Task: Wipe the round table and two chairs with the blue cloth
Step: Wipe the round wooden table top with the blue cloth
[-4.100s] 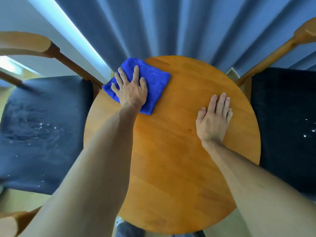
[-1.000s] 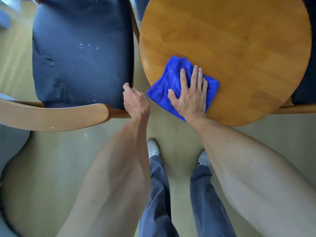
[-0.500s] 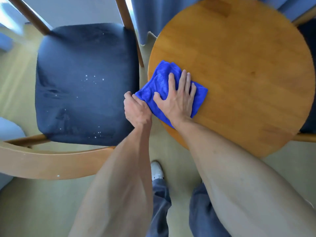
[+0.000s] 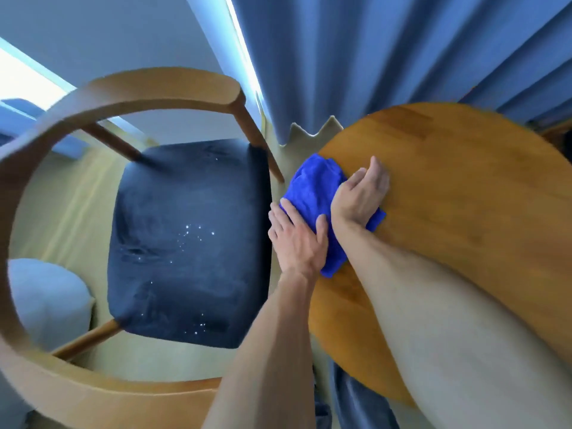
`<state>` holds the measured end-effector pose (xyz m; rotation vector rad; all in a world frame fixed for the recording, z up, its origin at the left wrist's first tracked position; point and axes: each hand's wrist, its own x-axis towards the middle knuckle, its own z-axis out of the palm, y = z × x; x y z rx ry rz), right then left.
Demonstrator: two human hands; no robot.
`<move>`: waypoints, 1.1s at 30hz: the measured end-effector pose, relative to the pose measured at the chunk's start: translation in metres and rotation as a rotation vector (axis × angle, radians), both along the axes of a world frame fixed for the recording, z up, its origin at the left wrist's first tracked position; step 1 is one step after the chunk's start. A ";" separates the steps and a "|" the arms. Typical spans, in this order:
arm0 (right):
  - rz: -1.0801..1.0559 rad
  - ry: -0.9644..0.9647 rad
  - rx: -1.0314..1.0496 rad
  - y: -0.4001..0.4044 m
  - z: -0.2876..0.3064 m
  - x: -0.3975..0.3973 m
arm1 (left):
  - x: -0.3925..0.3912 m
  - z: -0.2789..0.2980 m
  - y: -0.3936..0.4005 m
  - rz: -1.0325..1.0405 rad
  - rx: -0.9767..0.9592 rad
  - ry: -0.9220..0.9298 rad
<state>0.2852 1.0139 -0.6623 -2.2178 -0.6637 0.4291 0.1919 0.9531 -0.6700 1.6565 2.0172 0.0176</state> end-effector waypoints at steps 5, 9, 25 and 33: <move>0.147 -0.471 -0.236 0.022 -0.005 0.125 | 0.031 -0.010 0.025 0.144 0.028 0.141; -0.011 -0.576 -0.407 -0.006 -0.022 0.205 | 0.038 -0.017 0.079 -0.036 0.076 0.137; -0.285 -0.335 -0.108 -0.023 -0.021 0.315 | 0.286 -0.004 0.204 -0.618 0.050 -0.232; 0.363 -0.506 -0.229 0.011 -0.017 0.299 | 0.229 -0.015 0.191 -0.066 0.150 0.059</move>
